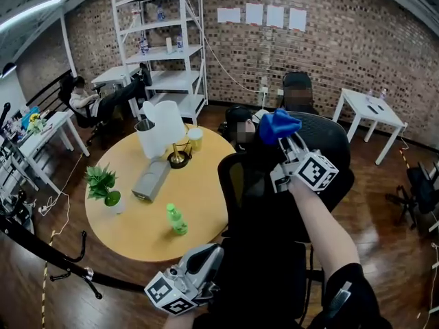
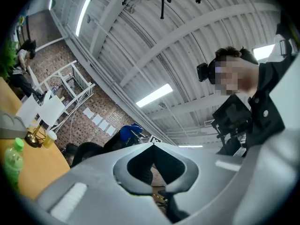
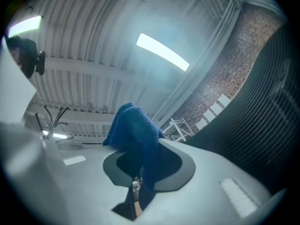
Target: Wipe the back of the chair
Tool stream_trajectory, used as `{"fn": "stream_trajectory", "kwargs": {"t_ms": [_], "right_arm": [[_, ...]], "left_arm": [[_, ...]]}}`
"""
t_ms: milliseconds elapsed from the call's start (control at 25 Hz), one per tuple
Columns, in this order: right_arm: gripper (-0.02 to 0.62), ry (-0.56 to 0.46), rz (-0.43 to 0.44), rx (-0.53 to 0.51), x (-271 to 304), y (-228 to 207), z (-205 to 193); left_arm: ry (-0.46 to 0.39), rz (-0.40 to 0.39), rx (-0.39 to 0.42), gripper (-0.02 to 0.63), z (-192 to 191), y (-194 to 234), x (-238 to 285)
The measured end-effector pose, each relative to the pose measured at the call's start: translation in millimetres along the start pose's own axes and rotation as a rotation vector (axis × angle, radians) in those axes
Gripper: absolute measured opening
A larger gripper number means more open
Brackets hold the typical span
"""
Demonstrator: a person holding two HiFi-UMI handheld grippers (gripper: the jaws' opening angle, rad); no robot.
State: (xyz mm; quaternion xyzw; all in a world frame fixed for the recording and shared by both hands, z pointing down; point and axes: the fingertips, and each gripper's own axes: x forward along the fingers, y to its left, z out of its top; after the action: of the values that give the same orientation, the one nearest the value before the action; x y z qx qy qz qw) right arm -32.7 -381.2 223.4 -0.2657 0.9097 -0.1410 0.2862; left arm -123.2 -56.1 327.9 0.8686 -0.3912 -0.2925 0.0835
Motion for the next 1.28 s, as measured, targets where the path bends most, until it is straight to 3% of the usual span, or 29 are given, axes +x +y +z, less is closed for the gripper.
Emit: {"fn": "stream_trajectory", "kwargs": {"t_ms": [200, 360, 720, 1280], "right_arm": [[0.052, 0.007, -0.012, 0.038, 12.3, -19.6, -12.0], [0.052, -0.002, -0.058, 0.003, -1.7, -37.8, -3.6], [0.052, -0.079, -0.261, -0.023, -71.8, -91.8, 50.6], [0.052, -0.095, -0.361, -0.139, -148.9, -103.2, 98.6]], "left_arm": [[0.002, 0.014, 0.003, -0.008, -4.0, 6.4, 2.3], [0.011, 0.001, 0.001, -0.008, -10.2, 9.1, 9.2], [0.045, -0.08, -0.041, -0.008, -27.5, 1.4, 34.3], [0.087, -0.186, -0.107, -0.008, -48.6, -15.3, 53.9]]}}
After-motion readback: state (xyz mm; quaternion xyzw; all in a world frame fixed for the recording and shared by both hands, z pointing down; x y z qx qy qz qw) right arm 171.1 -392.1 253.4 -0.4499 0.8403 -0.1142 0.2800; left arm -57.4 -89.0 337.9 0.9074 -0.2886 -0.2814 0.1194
